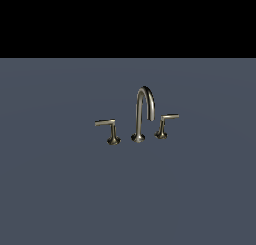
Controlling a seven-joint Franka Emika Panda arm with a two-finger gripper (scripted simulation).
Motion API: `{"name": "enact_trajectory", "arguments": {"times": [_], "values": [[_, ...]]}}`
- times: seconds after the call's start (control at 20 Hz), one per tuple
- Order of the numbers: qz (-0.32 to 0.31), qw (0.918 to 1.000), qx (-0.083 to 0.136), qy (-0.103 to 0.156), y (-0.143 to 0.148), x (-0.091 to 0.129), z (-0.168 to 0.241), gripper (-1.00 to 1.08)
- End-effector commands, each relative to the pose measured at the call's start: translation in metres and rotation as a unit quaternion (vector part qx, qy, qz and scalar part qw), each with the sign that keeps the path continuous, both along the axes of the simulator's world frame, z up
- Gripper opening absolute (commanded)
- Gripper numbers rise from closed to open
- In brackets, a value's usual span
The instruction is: Turn on the faucet by rotating a designated handle.
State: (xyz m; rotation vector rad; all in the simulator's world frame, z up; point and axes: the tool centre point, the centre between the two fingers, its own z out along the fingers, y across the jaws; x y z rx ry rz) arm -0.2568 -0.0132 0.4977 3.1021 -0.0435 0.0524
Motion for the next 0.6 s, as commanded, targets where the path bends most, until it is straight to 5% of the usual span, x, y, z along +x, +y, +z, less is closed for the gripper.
{"name": "enact_trajectory", "arguments": {"times": [0.0, 0.55], "values": [[0.000, 1.0000, 0.000, 0.000, 0.000, 0.000, 0.000, -1.00], [-0.032, 0.9995, 0.001, 0.000, 0.012, 0.007, -0.020, -1.00]]}}
